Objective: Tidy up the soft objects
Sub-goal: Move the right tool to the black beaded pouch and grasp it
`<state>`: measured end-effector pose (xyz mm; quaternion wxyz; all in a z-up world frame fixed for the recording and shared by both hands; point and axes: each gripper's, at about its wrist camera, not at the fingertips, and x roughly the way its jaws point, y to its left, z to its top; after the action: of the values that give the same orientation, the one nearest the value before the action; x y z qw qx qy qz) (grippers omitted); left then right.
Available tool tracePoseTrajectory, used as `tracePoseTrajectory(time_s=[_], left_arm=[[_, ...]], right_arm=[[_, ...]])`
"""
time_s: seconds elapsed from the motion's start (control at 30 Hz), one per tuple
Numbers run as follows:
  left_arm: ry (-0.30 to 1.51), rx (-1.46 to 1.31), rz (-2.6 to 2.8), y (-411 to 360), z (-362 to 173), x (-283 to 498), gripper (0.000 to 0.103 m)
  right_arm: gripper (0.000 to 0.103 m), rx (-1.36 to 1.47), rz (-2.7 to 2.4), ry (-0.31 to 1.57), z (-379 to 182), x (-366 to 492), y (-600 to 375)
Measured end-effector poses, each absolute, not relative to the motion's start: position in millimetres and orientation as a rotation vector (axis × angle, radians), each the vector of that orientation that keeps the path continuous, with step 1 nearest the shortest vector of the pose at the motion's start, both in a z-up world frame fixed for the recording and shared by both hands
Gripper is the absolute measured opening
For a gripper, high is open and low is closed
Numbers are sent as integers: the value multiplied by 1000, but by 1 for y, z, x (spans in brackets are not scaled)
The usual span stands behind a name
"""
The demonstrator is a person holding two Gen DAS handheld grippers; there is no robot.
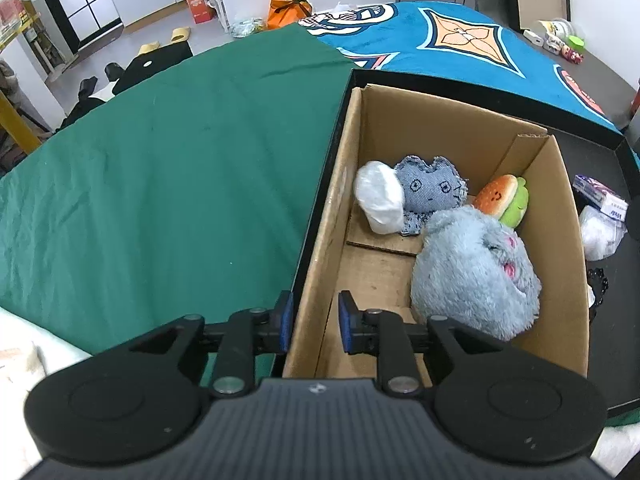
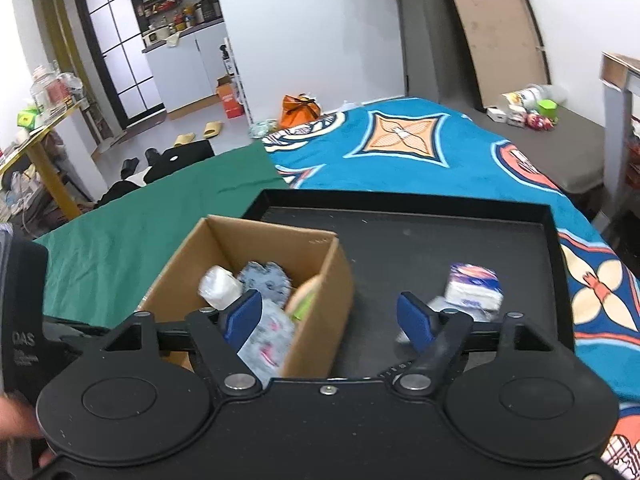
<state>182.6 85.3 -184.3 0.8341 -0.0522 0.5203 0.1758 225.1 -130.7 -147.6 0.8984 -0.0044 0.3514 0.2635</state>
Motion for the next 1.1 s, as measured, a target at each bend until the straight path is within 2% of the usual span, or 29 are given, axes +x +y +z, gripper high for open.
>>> tracePoseTrajectory(time_s=[0.2, 0.37, 0.63, 0.73, 1.1], left_arm=[[1093, -47, 371, 74, -181, 183, 45], [1089, -7, 373, 68, -180, 184, 53], [1083, 75, 367, 55, -180, 185, 58], [1090, 115, 363, 49, -182, 185, 65], [1110, 207, 363, 36, -187, 189, 66]], right_arm=[[82, 9, 516, 732, -158, 224, -150], [85, 24, 498, 741, -168, 223, -164], [86, 49, 478, 779, -190, 222, -181], [86, 64, 467, 792, -199, 222, -186], [85, 117, 427, 838, -236, 227, -196]])
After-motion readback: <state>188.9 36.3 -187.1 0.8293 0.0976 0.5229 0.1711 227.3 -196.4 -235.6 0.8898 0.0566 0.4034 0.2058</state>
